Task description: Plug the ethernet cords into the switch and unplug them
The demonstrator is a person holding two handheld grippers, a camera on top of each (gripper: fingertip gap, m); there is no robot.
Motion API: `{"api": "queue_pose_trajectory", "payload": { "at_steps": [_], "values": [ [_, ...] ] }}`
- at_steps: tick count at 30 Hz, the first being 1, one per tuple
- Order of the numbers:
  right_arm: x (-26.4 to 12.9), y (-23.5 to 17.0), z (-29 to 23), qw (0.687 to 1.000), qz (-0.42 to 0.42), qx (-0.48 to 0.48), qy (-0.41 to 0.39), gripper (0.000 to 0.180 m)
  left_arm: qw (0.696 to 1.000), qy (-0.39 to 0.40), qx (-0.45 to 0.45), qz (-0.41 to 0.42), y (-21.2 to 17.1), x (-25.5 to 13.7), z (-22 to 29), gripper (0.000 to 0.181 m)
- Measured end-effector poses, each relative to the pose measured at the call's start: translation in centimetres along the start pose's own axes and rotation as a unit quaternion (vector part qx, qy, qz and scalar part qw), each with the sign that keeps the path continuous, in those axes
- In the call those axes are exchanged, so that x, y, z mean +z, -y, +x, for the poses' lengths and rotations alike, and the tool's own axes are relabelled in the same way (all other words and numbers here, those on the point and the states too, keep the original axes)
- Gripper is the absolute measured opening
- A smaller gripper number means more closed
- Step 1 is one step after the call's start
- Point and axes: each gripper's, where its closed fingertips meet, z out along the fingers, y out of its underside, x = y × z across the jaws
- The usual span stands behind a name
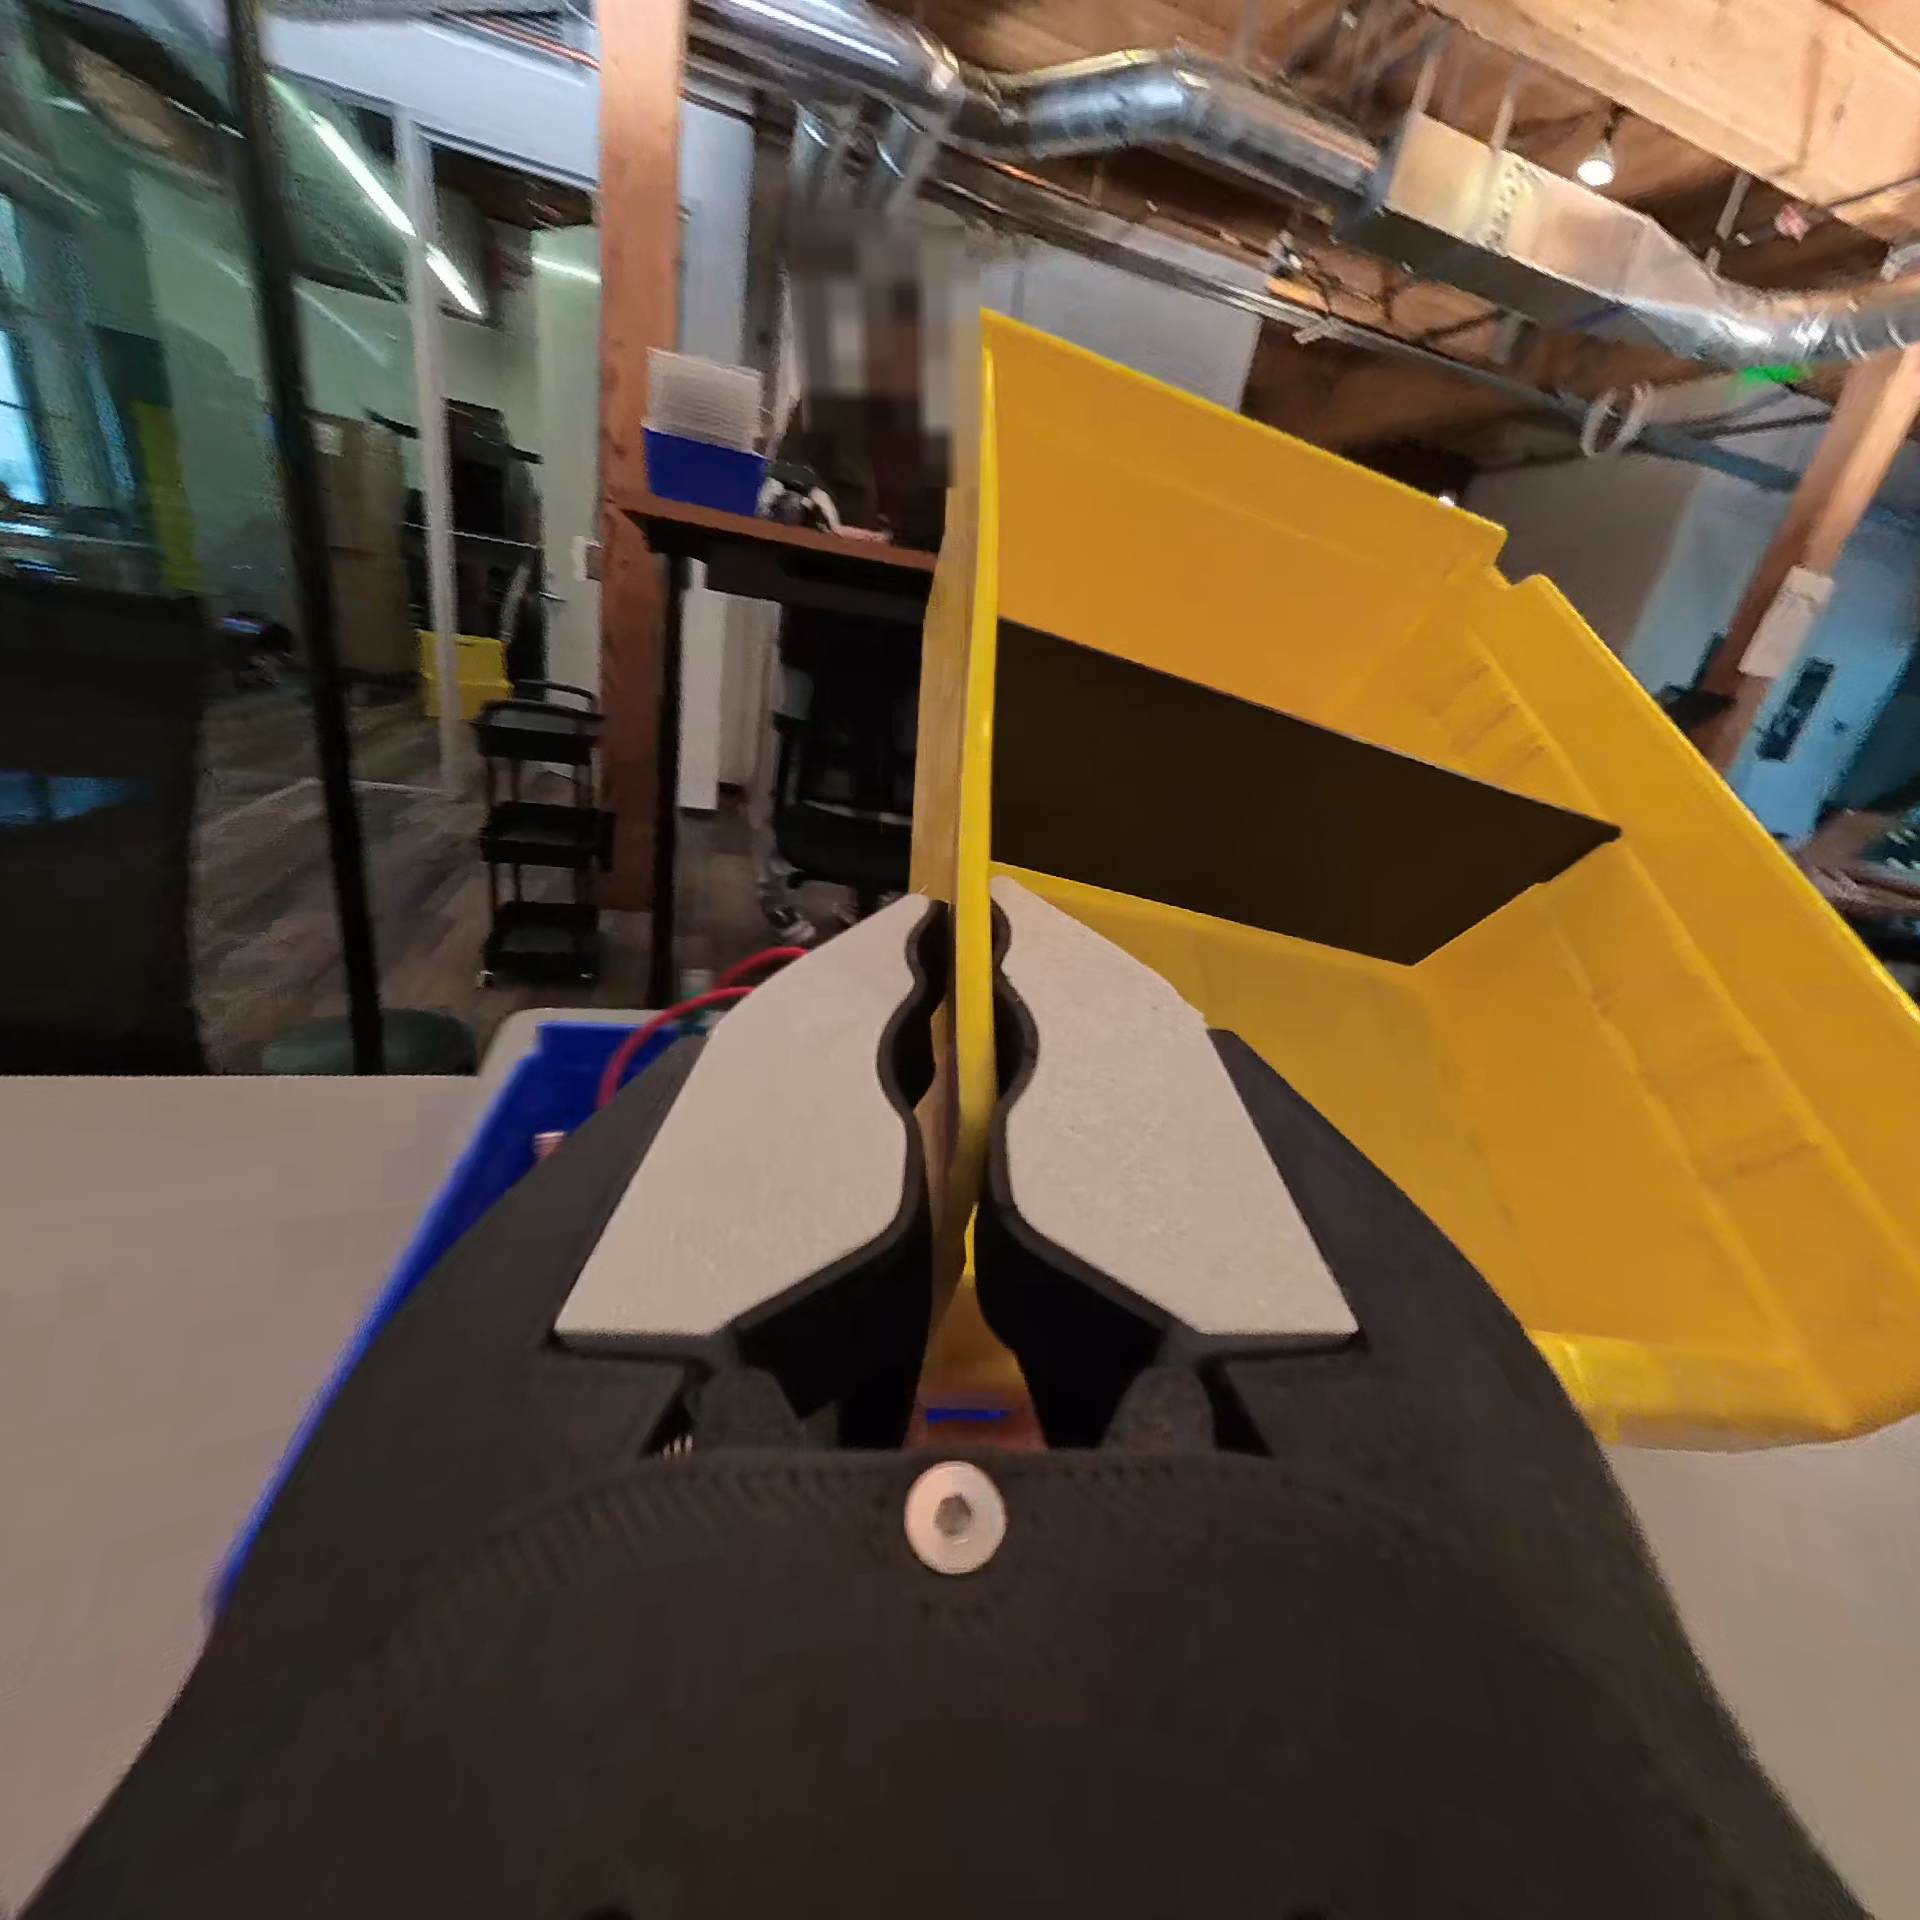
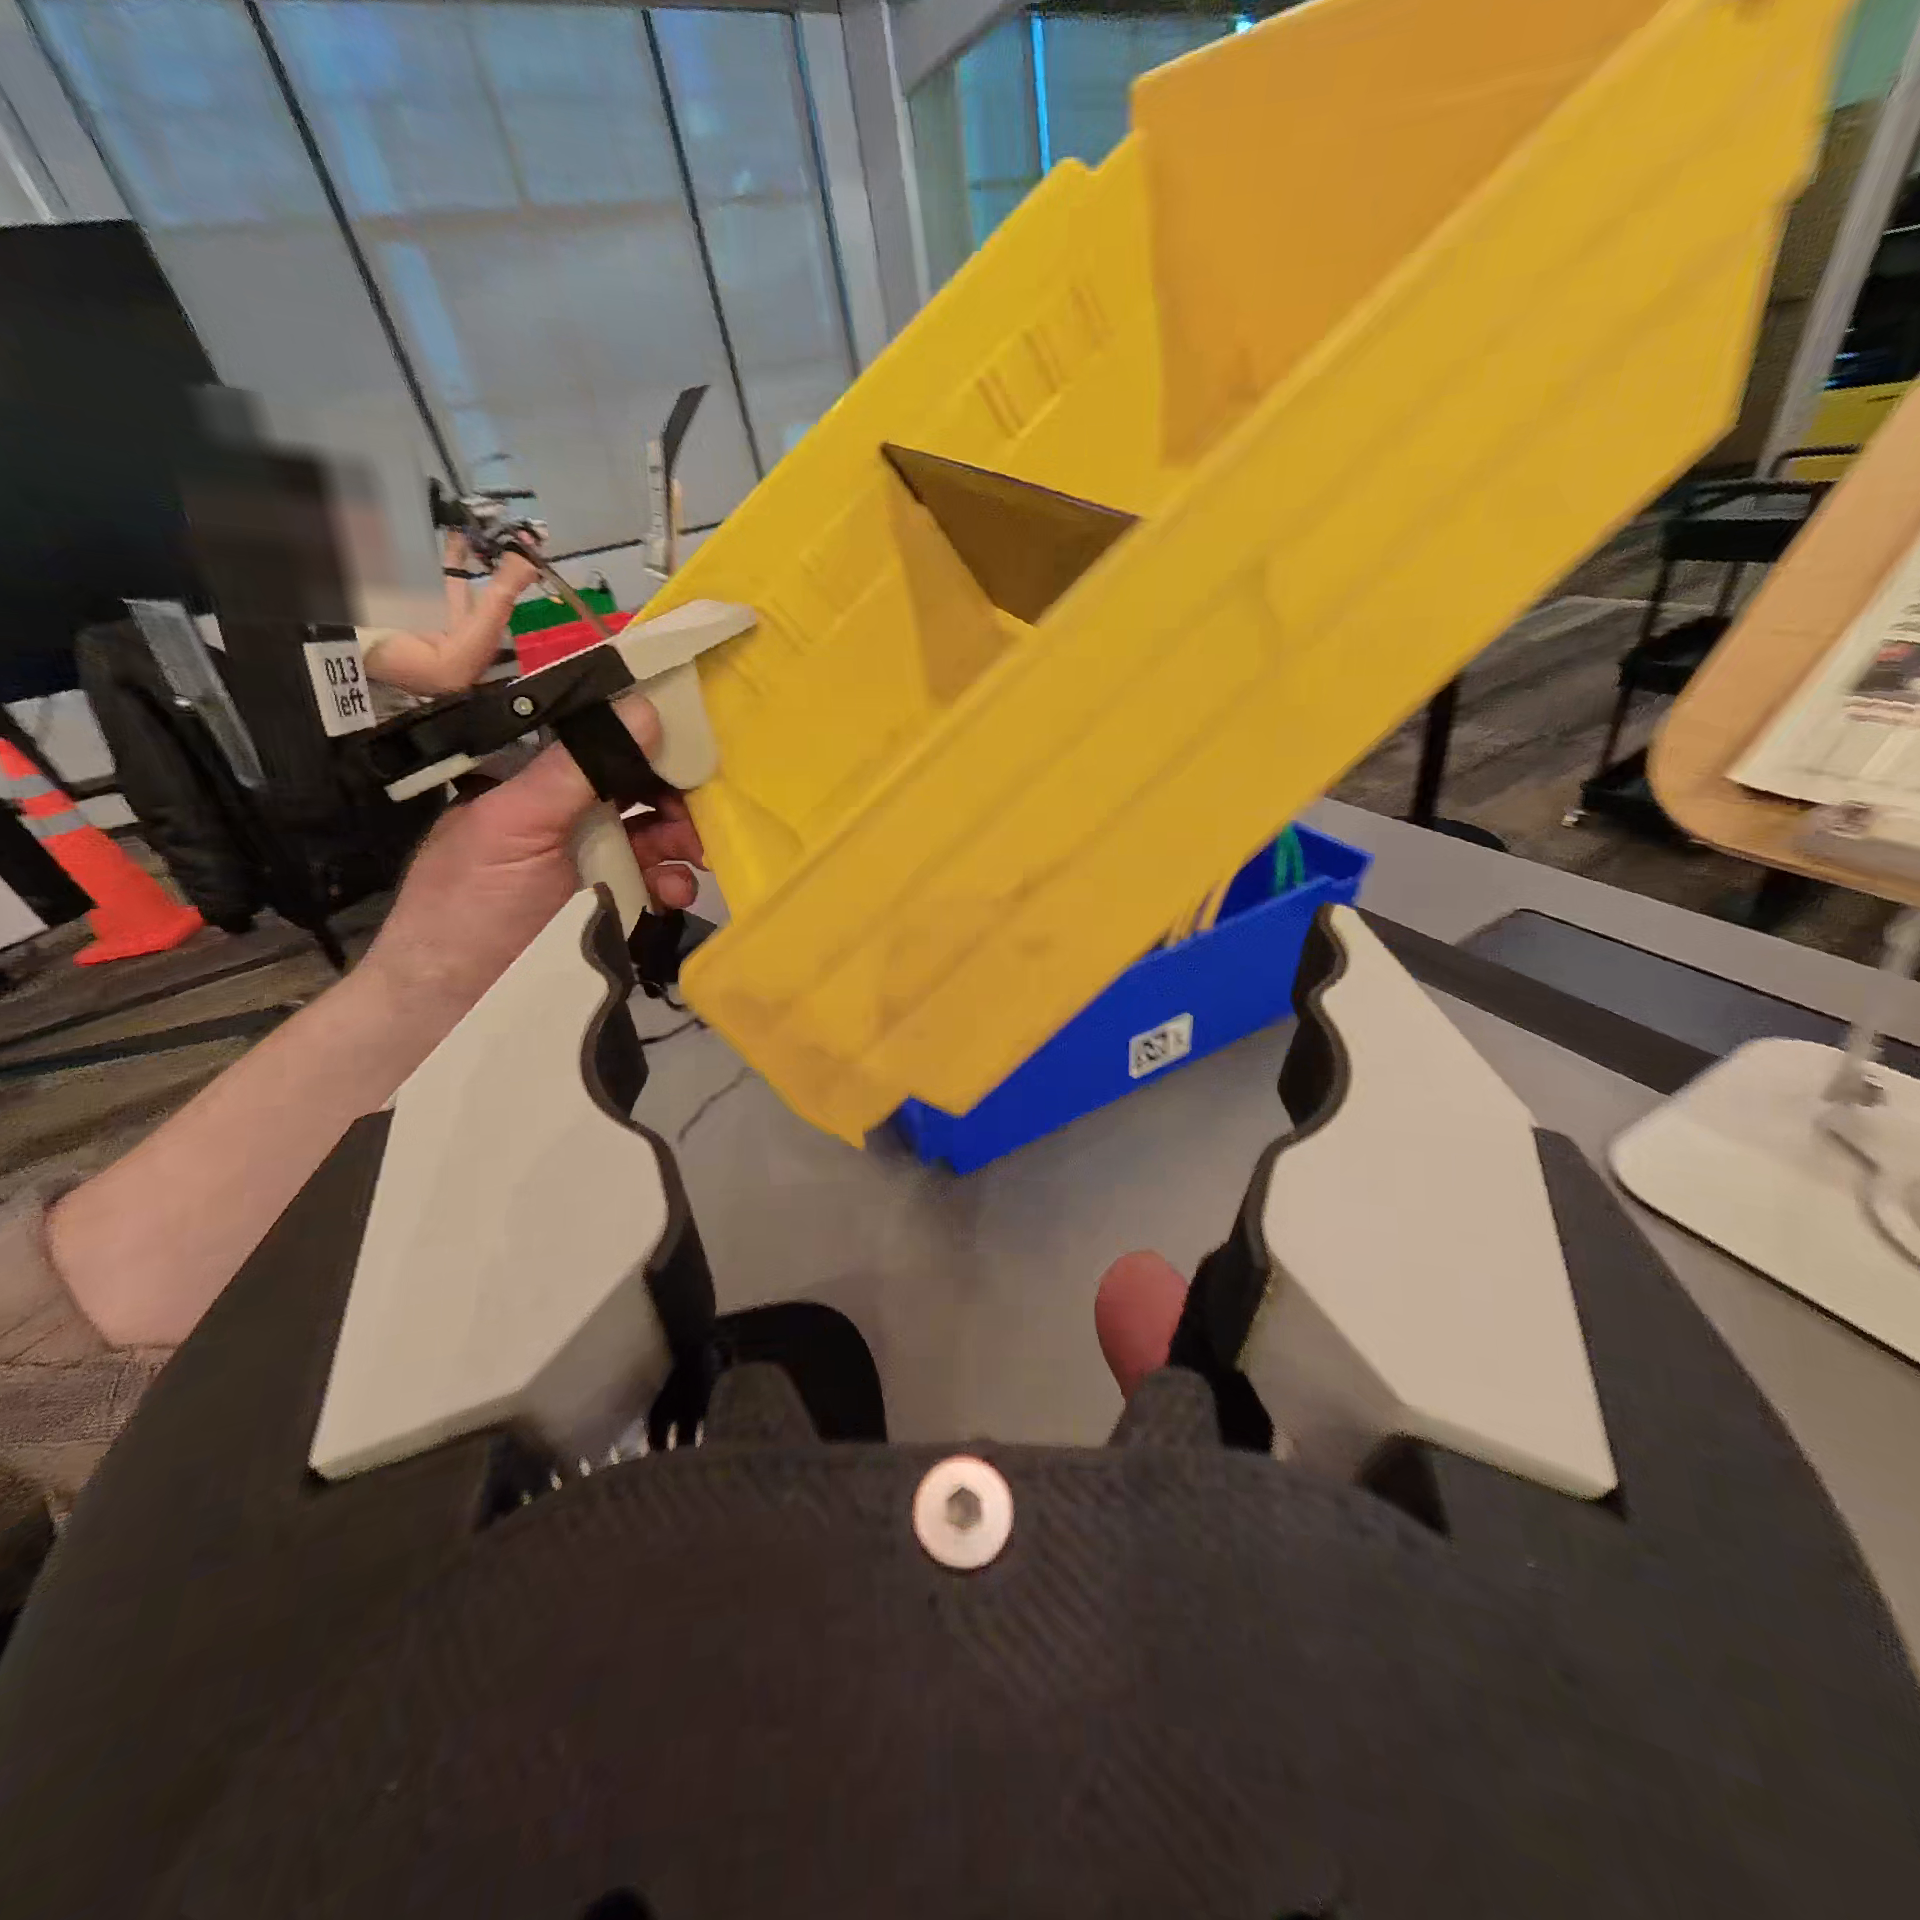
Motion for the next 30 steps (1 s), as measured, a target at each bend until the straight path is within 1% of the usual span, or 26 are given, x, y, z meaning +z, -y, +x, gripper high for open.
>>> {"api": "queue_pose_trajectory", "payload": {
  "at_steps": [3, 5, 7, 11, 17, 21, 23, 26, 30],
  "values": [
    [-3.2, -0.6, 1.5, 0.999, -0.018, -0.004, -0.027, 0.128, 0.998, -0.048, -0.001, -0.027, -2.3, 2.7, 6.2, 0.003],
    [-5.4, -1.1, 3.4, 0.998, -0.025, -0.006, -0.060, 0.127, 0.996, -0.081, -0.010, -0.046, -4.1, 4.6, 10.4, 0.003],
    [-7.8, -1.9, 6.0, 0.994, -0.038, 0.002, -0.106, 0.137, 0.992, -0.109, -0.011, -0.069, -6.1, 6.5, 14.6, 0.003],
    [-13.8, -3.1, 11.6, 0.983, -0.033, 0.033, -0.180, 0.130, 0.983, -0.150, -0.009, -0.100, -9.5, 9.9, 21.8, 0.005],
    [-22.5, -5.4, 18.4, 0.956, -0.050, 0.083, -0.278, 0.136, 0.963, -0.212, -0.028, -0.165, -16.0, 14.0, 32.2, 0.007],
    [-26.6, -7.2, 22.6, 0.937, -0.063, 0.115, -0.325, 0.142, 0.950, -0.235, -0.044, -0.201, -20.1, 16.3, 37.4, 0.008],
    [-28.3, -8.6, 24.6, 0.928, -0.074, 0.138, -0.337, 0.141, 0.944, -0.243, -0.049, -0.219, -22.0, 17.4, 39.4, 0.009],
    [-30.3, -11.0, 27.1, 0.917, -0.099, 0.167, -0.349, 0.143, 0.936, -0.251, -0.044, -0.244, -24.8, 18.4, 41.9, 0.011],
    [-32.2, -13.0, 29.7, 0.906, -0.129, 0.190, -0.356, 0.143, 0.927, -0.255, -0.055, -0.270, -27.7, 19.4, 44.1, 0.014]
  ]
}}
